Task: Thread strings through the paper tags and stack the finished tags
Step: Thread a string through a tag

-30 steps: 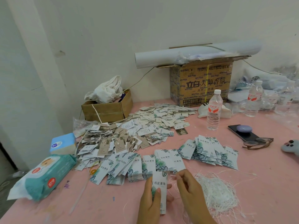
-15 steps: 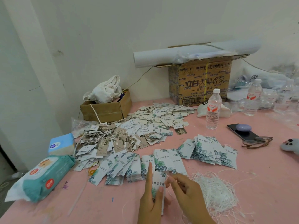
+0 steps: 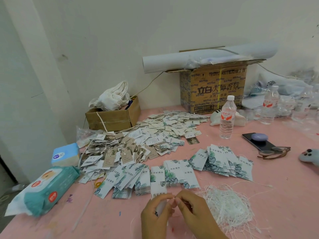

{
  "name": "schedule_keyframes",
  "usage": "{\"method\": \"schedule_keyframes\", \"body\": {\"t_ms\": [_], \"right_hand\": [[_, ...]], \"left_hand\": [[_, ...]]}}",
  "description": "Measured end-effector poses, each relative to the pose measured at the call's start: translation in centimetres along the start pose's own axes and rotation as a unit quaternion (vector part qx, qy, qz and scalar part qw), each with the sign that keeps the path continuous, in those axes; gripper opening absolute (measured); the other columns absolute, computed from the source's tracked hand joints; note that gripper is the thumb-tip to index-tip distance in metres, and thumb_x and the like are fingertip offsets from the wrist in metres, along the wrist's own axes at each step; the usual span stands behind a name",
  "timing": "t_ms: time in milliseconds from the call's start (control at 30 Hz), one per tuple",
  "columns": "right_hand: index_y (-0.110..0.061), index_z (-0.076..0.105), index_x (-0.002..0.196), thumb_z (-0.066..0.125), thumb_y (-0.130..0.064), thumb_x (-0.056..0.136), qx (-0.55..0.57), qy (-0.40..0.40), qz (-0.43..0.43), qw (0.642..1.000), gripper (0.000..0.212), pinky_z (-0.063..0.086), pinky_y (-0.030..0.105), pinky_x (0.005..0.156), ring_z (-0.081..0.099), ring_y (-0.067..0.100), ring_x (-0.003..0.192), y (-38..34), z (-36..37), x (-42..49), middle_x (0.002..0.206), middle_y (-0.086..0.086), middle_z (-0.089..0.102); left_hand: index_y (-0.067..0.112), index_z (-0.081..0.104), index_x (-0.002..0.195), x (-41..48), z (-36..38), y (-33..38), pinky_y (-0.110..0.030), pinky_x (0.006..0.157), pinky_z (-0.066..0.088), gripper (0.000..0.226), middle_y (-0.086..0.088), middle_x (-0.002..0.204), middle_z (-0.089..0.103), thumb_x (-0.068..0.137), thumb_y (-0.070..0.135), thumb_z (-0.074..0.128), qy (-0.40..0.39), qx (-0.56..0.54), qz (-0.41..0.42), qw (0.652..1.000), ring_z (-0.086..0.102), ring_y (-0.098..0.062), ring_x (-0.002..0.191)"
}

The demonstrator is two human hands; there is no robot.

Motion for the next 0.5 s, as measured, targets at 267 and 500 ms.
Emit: {"method": "schedule_keyframes", "body": {"t_ms": [267, 500], "right_hand": [[-0.028, 0.064, 0.077, 0.057, -0.031, 0.095, 0.01, -0.027, 0.022, 0.999, 0.02, 0.032, 0.014, 0.055, 0.049, 0.003, 0.059, 0.5, 0.5, -0.1, 0.067, -0.014, 0.059], [-0.028, 0.065, 0.08, 0.063, -0.034, 0.091, 0.103, 0.022, 0.103, 0.989, 0.012, 0.027, 0.023, 0.052, 0.033, 0.007, 0.054, 1.5, 0.1, -0.5, 0.055, -0.007, 0.038]], "left_hand": [[0.026, 0.075, 0.074, -0.1, 0.2, 0.2, -0.026, 0.056, 0.055, 0.006, -0.004, 0.083, 0.074, 0.077, 0.021, 0.075, -0.001, 0.015, 0.023, 1.0, 0.068, -0.023, 0.061], [0.031, 0.071, 0.077, 0.0, 0.2, -0.2, -0.019, 0.057, 0.053, 0.027, 0.005, 0.087, 0.073, 0.087, 0.006, 0.07, -0.001, 0.061, 0.015, 0.998, 0.071, -0.017, 0.064]]}}
Point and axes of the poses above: each hand's wrist, its own x-axis towards the middle knuckle, its own z-axis out of the palm, y = z × x, the point moved 9 cm from there along x, towards the middle knuckle
